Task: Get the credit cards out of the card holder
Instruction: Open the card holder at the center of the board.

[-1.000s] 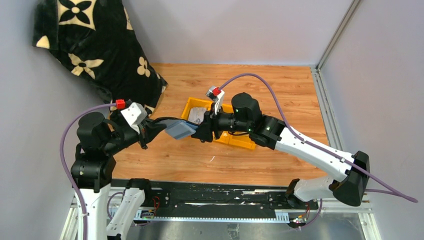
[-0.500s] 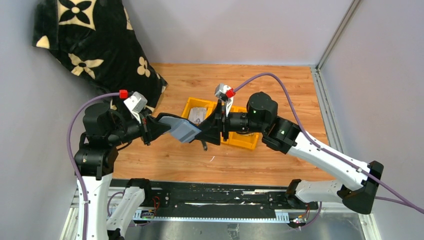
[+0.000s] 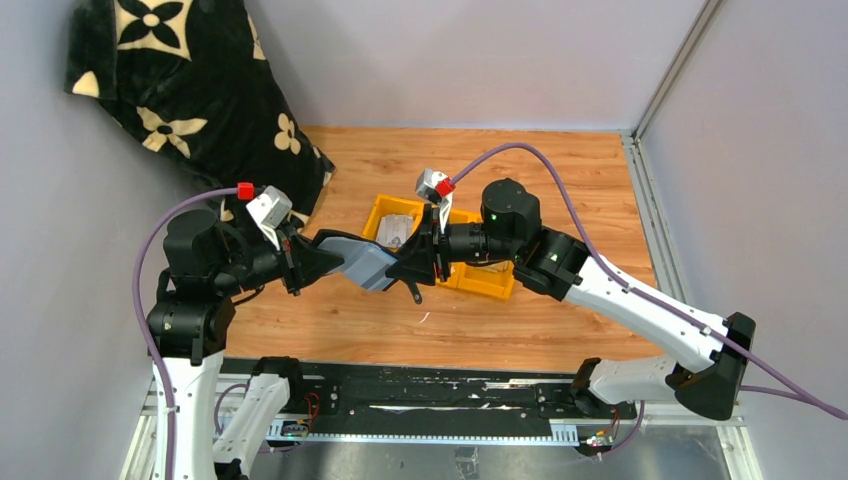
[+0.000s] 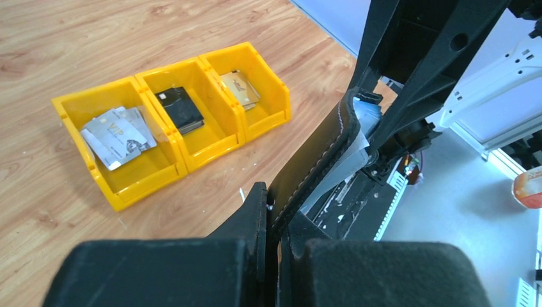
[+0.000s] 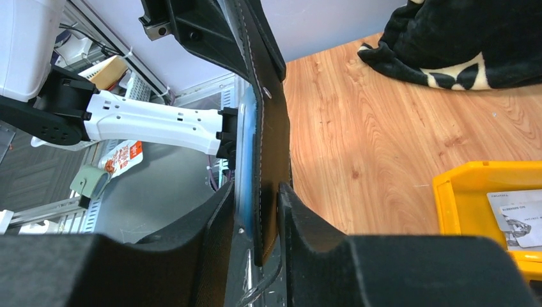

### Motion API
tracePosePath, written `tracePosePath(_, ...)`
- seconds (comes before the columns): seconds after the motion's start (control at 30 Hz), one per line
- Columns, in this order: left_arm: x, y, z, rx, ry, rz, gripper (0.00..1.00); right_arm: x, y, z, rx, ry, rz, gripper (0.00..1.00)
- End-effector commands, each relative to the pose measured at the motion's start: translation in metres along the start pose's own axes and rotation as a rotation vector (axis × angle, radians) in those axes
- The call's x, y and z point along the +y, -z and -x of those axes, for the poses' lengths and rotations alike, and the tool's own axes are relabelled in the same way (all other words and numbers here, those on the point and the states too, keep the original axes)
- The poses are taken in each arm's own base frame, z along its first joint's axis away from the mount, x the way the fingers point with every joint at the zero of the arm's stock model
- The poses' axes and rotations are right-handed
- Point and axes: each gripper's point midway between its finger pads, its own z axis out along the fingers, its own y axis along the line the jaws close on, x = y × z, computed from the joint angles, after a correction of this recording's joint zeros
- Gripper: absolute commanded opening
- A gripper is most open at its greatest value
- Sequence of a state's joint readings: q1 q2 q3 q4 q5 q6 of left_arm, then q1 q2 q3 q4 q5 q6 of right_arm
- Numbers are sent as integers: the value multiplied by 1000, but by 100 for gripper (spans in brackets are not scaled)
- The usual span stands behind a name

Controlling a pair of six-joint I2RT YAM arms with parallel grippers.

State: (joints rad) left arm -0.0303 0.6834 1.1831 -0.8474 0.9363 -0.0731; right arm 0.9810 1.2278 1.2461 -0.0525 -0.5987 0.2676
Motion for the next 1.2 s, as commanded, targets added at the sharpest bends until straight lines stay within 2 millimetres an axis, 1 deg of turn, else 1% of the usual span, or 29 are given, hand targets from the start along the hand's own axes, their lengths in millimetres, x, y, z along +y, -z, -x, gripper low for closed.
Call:
tracePosePath(0.0,-17,3,11,-16,9,-66,0,5,8,3,-3,19,2,33)
tracePosePath(0.1,-23,1,12,-5,45,-112,0,4,13,3,-14,27,-19,33)
tracePosePath(0.23,-30,2,15,1,72,-150,0,5,17,8,-41,38,-34,33)
tracePosePath(0.37,-38,4,15,6,89,-189,0,-3,21,16,-76,53,-99,29)
tracePosePath(0.43,-42,4,15,10,100,-210,0,-4,22,21,-98,67,-116,27)
tracePosePath(0.5,-44,5,15,11,105,-224,0,-3,20,24,-106,89,-131,27)
tracePosePath(0.7,-52,8,17,15,113,-261,0,2,14,22,-76,136,-155,24)
tracePosePath(1.0,-56,9,15,21,116,-292,0,13,2,37,-123,126,-99,23)
tracePosePath(1.07,-56,9,14,19,105,-293,0,15,0,40,-140,116,-89,21)
tracePosePath(1.13,-52,8,13,12,83,-269,1,18,-2,45,-162,108,-72,16)
tracePosePath(1.17,-47,7,12,6,66,-237,7,19,-3,46,-165,99,-66,13)
